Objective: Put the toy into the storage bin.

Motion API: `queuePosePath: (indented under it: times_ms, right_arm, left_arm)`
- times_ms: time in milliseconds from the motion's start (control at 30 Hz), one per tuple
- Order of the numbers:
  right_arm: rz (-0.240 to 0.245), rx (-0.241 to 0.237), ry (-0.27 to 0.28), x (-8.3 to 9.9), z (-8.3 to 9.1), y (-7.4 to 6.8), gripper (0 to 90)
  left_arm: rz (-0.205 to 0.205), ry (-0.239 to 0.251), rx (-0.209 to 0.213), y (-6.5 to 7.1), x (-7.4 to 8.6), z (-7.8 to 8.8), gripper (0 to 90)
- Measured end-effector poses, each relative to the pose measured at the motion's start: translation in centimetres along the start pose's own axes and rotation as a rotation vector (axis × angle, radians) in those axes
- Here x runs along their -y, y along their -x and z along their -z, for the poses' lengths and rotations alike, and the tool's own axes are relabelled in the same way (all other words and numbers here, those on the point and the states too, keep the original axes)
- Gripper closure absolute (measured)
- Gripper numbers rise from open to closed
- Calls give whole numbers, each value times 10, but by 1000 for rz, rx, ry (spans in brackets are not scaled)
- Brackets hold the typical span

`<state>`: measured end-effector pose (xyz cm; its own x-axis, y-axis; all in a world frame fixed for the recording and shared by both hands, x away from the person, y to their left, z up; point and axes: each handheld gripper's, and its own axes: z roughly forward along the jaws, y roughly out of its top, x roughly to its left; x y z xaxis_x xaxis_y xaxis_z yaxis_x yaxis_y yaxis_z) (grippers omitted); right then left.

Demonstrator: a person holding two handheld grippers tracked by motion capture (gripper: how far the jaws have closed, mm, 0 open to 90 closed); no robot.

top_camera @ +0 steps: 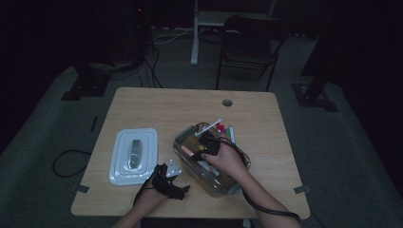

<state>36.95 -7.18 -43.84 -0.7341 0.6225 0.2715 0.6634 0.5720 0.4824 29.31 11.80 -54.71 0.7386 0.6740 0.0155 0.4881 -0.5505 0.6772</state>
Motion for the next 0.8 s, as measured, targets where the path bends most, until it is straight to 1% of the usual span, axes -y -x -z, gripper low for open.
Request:
queuePosePath:
  times_ms: [33,67,133,200,233,300,367,400,467,500,567,633,700,733,767,800]
  right_arm:
    - [-3,-16,-12,0,-5,0,764]
    - [-3,-20,-32,0,-10,-1,764]
    - [2,-12,-67,2,-19,-1,764]
    - [-4,-15,-97,3,-25,-1,764]
    - [-14,-20,-105,4,-27,-1,763]
    - [-12,-14,-136,6,-32,0,763]
    - [-9,-11,-157,7,-34,0,759]
    - [-11,-17,-161,7,-34,0,750]
    - [-10,-18,-148,7,-33,1,719]
    - [-7,-21,-138,7,-31,1,718]
    - [-4,-12,-93,6,-23,1,710]
    - [-3,-16,-44,6,-10,2,695]
    - [2,-8,9,5,7,4,671]
    - [2,-8,9,5,7,4,671]
    - [5,-4,46,5,16,6,658]
    - [3,9,98,6,31,10,621]
  left_arm:
    - [0,0,0,0,0,0,5]
    - [0,0,0,0,0,0,5]
    - [0,0,0,0,0,0,5]
    - [0,0,0,0,0,0,5]
    - [0,1,-1,0,0,0,5]
    - [1,2,-1,0,0,0,5]
    - [-1,2,-2,0,0,0,5]
    - [1,2,-1,0,0,0,5]
    - [1,2,-1,0,0,0,5]
    - [1,1,-1,0,0,0,5]
    - [0,1,0,0,0,0,5]
    - [0,0,0,0,0,0,5]
    - [0,0,0,0,0,0,5]
    - [0,0,0,0,0,0,5]
    - [0,-1,1,0,0,0,5]
    - [-1,0,0,0,0,0,5]
